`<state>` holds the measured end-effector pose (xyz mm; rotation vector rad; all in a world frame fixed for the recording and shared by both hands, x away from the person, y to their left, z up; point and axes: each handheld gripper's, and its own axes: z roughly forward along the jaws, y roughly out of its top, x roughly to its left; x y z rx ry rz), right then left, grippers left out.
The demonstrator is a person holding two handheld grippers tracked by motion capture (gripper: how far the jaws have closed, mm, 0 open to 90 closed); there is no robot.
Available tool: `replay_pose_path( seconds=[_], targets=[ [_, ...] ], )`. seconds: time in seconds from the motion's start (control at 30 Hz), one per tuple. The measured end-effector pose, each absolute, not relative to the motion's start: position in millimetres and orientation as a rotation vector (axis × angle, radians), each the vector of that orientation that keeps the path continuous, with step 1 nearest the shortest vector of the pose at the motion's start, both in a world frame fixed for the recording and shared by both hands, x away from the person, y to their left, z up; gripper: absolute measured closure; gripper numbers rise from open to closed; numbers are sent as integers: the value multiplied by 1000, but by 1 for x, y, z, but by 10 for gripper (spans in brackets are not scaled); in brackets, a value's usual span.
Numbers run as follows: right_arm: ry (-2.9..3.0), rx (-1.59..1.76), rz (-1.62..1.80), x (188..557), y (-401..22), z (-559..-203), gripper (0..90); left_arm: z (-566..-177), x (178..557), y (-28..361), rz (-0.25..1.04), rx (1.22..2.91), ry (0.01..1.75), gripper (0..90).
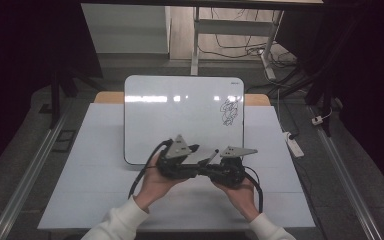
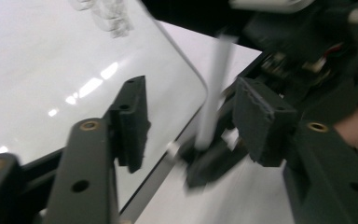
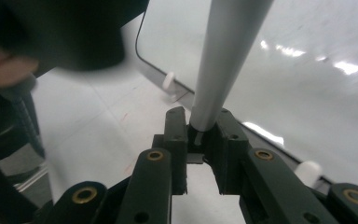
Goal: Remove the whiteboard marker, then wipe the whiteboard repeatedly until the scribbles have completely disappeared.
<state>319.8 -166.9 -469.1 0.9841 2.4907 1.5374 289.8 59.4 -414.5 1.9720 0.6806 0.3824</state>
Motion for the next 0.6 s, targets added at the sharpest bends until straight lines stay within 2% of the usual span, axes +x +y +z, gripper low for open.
replay_pose_path(
  seconds=[0.17, 0.2, 0.23, 0.33, 0.43, 0.6],
  targets=[
    [2362, 918, 1581, 322, -183, -459, 777, -431, 270, 126, 389, 1983, 808, 398],
    [2333, 913, 1590, 322, -187, -456, 777, -431, 270, 126, 389, 1983, 808, 393],
    [2309, 907, 1601, 324, -192, -453, 777, -445, 260, 152, 389, 1992, 875, 390],
    [2239, 900, 1628, 328, -203, -446, 778, -467, 248, 183, 385, 1987, 989, 363],
    [2184, 880, 1649, 331, -210, -439, 778, -482, 241, 204, 372, 1990, 1065, 314],
    [2127, 812, 1642, 345, -213, -424, 777, -489, 239, 217, 373, 1998, 1090, 288]
  ],
)
